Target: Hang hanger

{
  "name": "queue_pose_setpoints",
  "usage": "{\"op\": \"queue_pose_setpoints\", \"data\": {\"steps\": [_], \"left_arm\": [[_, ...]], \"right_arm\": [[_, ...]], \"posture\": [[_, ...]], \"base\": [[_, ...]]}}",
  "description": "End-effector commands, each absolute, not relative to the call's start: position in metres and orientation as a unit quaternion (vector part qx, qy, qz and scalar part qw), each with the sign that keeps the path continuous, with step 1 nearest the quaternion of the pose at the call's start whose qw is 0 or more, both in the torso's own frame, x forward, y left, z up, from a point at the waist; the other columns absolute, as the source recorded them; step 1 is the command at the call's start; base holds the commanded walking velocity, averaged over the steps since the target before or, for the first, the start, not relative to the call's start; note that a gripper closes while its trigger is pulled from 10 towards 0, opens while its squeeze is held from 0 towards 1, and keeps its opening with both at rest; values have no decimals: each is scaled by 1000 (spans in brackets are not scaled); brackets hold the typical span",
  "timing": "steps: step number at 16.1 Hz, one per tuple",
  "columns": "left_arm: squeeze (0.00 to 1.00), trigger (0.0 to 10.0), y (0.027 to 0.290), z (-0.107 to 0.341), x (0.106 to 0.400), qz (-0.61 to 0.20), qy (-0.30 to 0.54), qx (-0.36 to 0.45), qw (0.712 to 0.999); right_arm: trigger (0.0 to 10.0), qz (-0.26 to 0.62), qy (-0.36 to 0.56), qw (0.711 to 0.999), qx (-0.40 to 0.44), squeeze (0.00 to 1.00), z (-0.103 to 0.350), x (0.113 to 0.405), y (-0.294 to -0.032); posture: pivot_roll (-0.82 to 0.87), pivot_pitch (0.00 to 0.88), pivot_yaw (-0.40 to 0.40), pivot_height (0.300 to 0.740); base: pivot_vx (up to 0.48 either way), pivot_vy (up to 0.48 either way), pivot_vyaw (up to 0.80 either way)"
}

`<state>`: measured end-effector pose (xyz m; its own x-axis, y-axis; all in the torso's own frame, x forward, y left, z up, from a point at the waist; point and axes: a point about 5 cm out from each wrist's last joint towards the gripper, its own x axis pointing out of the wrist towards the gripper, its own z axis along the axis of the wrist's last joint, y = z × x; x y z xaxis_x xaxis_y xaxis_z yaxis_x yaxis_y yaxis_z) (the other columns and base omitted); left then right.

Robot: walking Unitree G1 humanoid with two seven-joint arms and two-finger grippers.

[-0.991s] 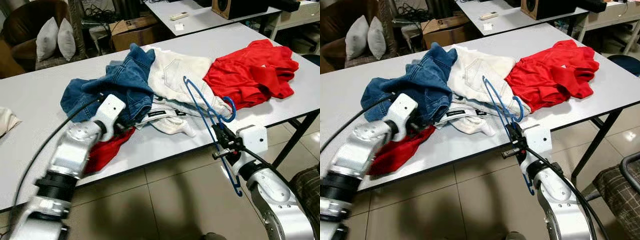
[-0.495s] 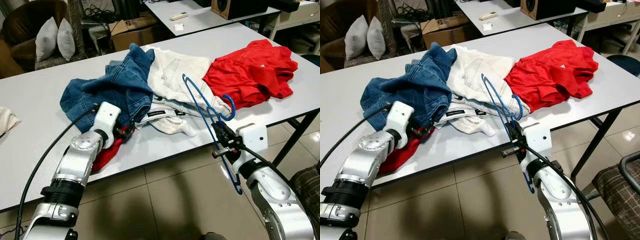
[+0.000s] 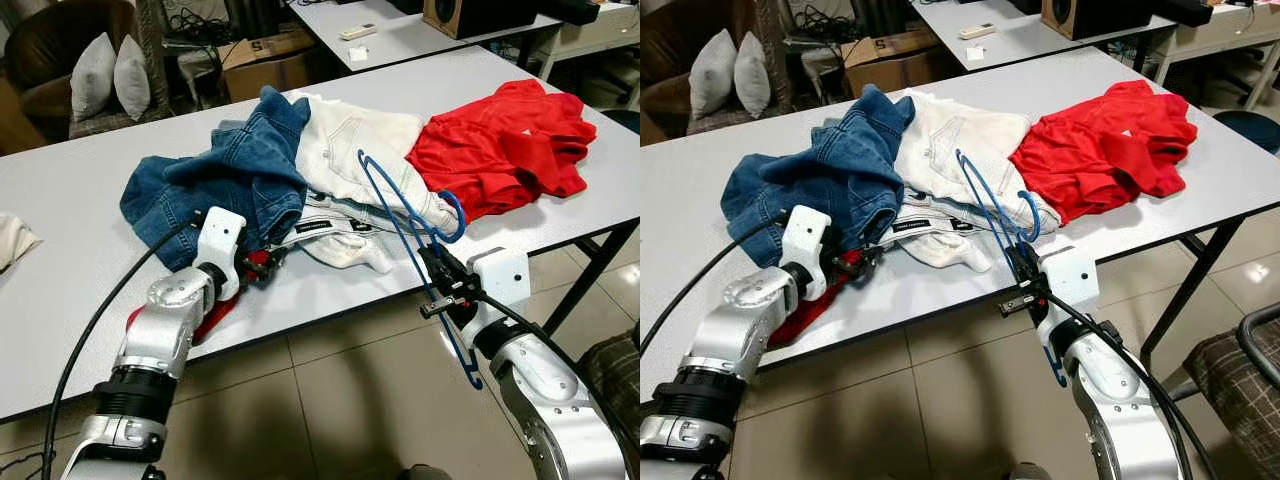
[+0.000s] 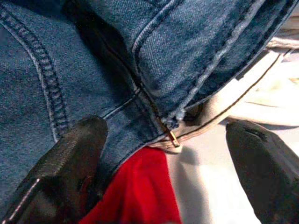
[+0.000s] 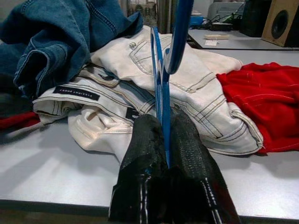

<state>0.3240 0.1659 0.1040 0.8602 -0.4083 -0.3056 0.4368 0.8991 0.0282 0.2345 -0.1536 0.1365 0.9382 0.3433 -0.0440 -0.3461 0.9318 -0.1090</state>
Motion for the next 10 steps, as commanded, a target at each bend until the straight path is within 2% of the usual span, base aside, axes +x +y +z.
{"op": "queue_pose_setpoints", "data": {"steps": [1, 2, 3, 5, 10], "left_arm": [[0, 10000, 171, 105, 325, -205, 146, 40, 967], [0, 4000, 173, 105, 329, -180, 135, 6, 974], [0, 4000, 173, 105, 330, -174, 132, -2, 976], [0, 0, 175, 104, 332, -161, 128, -15, 979], [0, 0, 177, 105, 337, -134, 116, -29, 984]], "right_arm": [[10000, 185, 6, 981, -58, 0, 138, 236, -150], [10000, 184, 6, 981, -57, 0, 138, 236, -150], [10000, 184, 6, 981, -57, 0, 138, 236, -150], [10000, 184, 6, 981, -58, 0, 138, 236, -150], [10000, 182, 6, 981, -59, 0, 138, 236, -151]], "posture": [[-129, 0, 128, 740], [-130, 0, 129, 740], [-130, 0, 129, 740], [-132, 0, 129, 740], [-140, 0, 134, 740]], "base": [[0, 0, 0], [0, 0, 0], [0, 0, 0], [0, 0, 0], [0, 0, 0]]}}
